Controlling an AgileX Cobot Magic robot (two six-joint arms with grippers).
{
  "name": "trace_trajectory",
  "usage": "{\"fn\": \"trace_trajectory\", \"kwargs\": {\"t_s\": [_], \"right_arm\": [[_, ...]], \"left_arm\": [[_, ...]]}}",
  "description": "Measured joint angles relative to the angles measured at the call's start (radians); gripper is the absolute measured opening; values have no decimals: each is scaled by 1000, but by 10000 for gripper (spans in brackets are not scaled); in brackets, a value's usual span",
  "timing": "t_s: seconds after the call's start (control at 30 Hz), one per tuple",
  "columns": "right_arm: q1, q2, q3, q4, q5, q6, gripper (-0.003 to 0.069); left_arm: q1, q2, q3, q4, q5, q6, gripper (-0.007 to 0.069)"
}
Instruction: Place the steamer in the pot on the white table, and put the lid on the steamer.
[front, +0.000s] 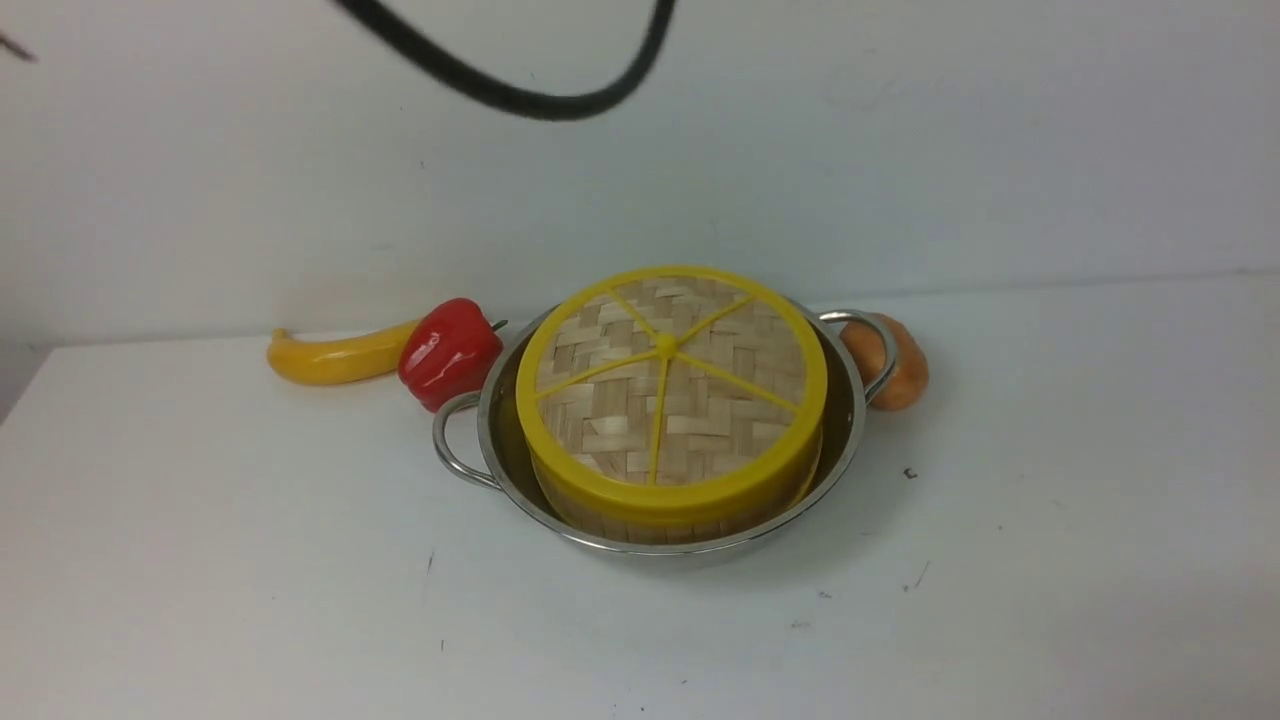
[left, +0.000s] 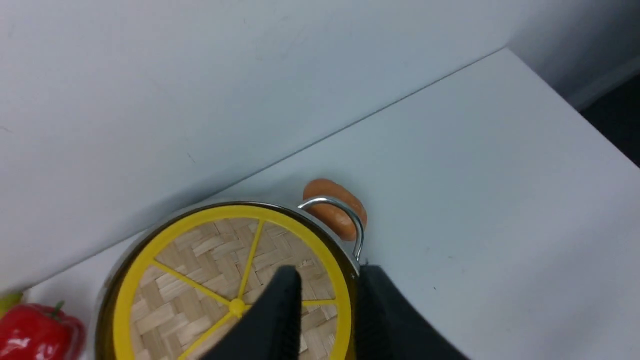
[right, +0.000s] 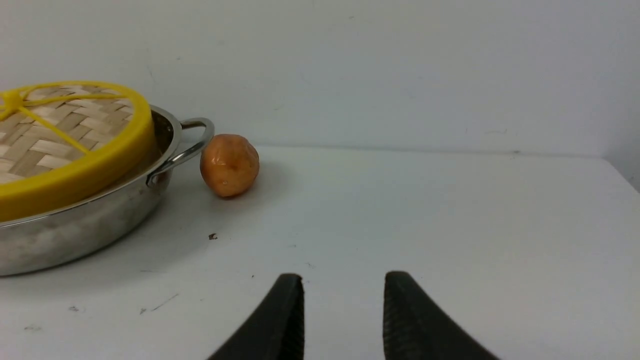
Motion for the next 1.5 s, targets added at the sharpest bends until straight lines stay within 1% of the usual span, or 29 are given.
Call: {"fn": "trace_trajectory", "kwargs": {"t_s": [0.13, 0.23, 0.3, 0.33, 0.37, 0.4, 0.47, 0.53, 0.6, 0.67, 0.73, 0.9, 0.97, 1.03, 1.23, 1.5], "right_arm": [[0, 0, 0, 0, 0, 0, 244], [0, 0, 0, 0, 0, 0, 244], [0, 0, 0, 0, 0, 0, 244], [0, 0, 0, 0, 0, 0, 244], [0, 0, 0, 0, 0, 0, 244], [0, 0, 0, 0, 0, 0, 244], [0, 0, 0, 0, 0, 0, 244], [0, 0, 0, 0, 0, 0, 244], [0, 0, 0, 0, 0, 0, 244], [0, 0, 0, 0, 0, 0, 244], [0, 0, 0, 0, 0, 0, 244], [0, 0, 0, 0, 0, 0, 244], [0, 0, 0, 0, 0, 0, 244], [0, 0, 0, 0, 0, 0, 244], [0, 0, 0, 0, 0, 0, 244], [0, -3, 0, 0, -1, 0, 244]], "left_arm": [[0, -184, 171, 25, -39, 38, 161], [5, -336, 399, 38, -156, 83, 168], [26, -403, 545, 34, -238, 101, 168], [34, -430, 584, 30, -259, 107, 170], [58, -473, 682, 18, -308, 116, 175], [109, -541, 862, -15, -380, 125, 178], [180, -620, 1037, -55, -453, 129, 178], [273, -717, 1223, -100, -519, 131, 178], [331, -802, 1362, -116, -559, 141, 178], [391, -939, 1544, -121, -632, 178, 179], [417, -1043, 1656, -121, -685, 213, 183], [429, -1274, 1848, -106, -810, 325, 197], [429, -1320, 1885, -105, -820, 344, 199], [429, -1419, 1943, -96, -822, 378, 200], [429, -1602, 2064, -42, -822, 403, 210], [429, -1630, 2077, -29, -793, 396, 221]]}}
